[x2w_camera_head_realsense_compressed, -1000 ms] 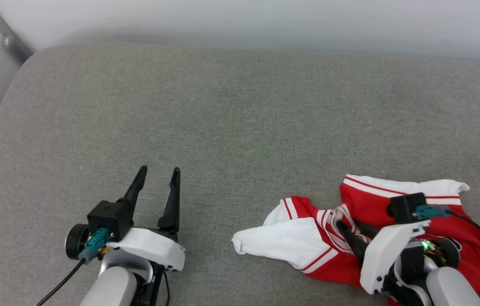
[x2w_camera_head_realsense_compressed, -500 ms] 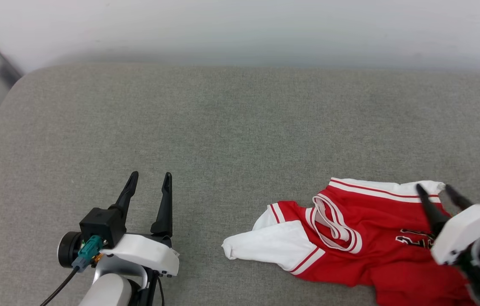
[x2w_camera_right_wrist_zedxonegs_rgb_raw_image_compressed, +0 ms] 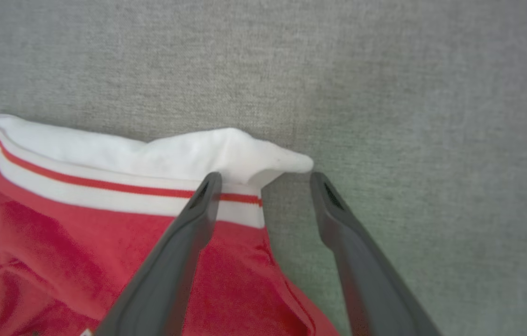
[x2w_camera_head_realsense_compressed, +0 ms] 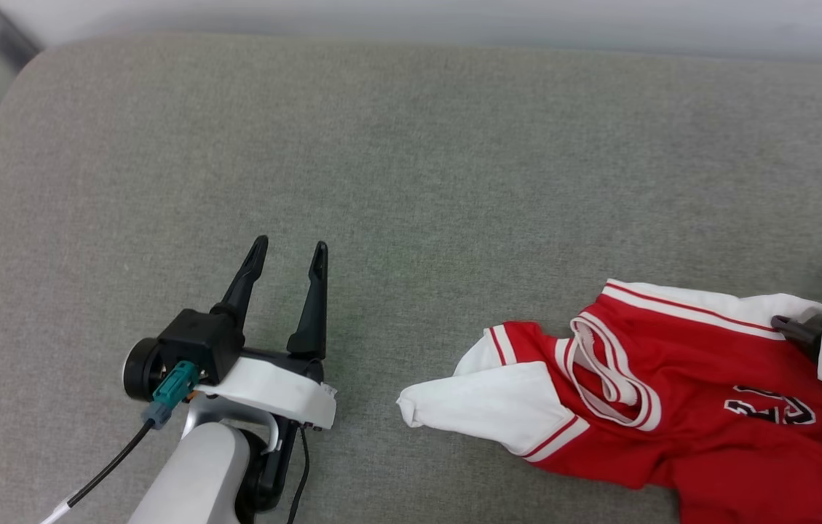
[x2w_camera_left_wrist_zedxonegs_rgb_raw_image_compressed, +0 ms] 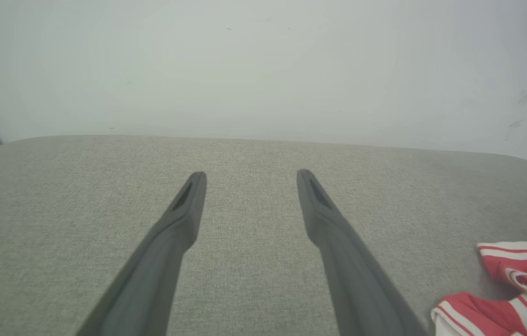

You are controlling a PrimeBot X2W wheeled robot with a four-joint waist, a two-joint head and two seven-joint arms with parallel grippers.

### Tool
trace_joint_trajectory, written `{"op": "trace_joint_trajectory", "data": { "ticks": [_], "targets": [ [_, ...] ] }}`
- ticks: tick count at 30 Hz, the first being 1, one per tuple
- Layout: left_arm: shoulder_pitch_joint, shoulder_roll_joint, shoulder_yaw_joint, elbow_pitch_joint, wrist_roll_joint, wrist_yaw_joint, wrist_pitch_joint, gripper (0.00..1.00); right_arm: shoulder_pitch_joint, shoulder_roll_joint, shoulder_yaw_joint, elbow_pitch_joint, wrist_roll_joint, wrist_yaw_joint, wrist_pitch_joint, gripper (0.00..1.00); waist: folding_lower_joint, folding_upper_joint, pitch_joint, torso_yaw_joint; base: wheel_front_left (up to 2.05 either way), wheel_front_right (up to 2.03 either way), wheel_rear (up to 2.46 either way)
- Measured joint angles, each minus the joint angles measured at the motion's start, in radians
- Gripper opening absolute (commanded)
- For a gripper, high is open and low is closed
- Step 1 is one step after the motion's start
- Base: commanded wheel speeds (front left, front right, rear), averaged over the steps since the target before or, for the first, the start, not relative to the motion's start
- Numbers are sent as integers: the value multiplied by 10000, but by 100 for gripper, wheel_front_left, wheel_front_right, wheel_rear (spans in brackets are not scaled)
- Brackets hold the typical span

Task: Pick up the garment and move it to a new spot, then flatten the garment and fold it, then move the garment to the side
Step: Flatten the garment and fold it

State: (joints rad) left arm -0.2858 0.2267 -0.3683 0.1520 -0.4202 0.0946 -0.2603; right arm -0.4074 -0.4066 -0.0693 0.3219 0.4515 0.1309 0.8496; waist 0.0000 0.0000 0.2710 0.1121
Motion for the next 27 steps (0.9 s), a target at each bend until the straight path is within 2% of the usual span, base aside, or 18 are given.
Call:
{"op": "trace_joint_trajectory", "data": {
  "ticks": [3,6,7,8,9,13,17,20,23,25,26,27],
  "targets": [
    [-177,-171,56,-36,109,-132,-21,100,-249,73,-142,291,-69,0,842,100,0,0,379,179,0,0,0],
    [-213,-247,113,-10,132,-171,-25,100,-326,140,-215,334,-151,0,1110,100,0,0,507,267,0,0,0],
    [-215,-276,157,8,153,-194,-25,100,-335,211,-330,353,-134,0,1181,56,0,0,551,304,0,0,0],
    [-215,-307,201,29,192,-219,-25,100,-339,245,-418,353,-138,-2,1287,24,0,0,584,335,0,0,0],
    [-215,-326,236,50,213,-249,-25,100,-350,249,-460,326,-138,-2,1352,0,0,0,605,352,0,0,0],
    [-184,-380,466,123,303,-324,-25,100,-355,360,-343,-102,-222,0,1183,0,0,0,526,277,0,0,0],
    [-45,-380,631,207,393,-364,-25,100,-514,284,-190,-1047,-508,0,336,0,0,0,332,94,0,0,0],
    [14,-383,711,221,472,-410,-25,100,-739,192,-522,-1764,-606,0,-157,0,0,0,165,-90,0,0,0],
    [137,-391,769,230,481,-422,-25,100,-579,190,-1166,-2326,-723,0,-458,0,0,0,5,-291,0,0,0],
    [226,-393,802,224,514,-437,-27,100,198,426,-2234,-2769,-851,0,-725,0,0,0,-138,-475,0,0,0],
    [226,-393,802,224,514,-437,-27,100,198,426,-2234,-2769,-851,0,-725,0,0,0,-138,-475,0,0,0],
    [264,-393,807,224,529,-462,-25,100,578,587,-2660,-2865,-913,0,-838,0,0,0,-175,-529,0,0,0]
  ]
}}
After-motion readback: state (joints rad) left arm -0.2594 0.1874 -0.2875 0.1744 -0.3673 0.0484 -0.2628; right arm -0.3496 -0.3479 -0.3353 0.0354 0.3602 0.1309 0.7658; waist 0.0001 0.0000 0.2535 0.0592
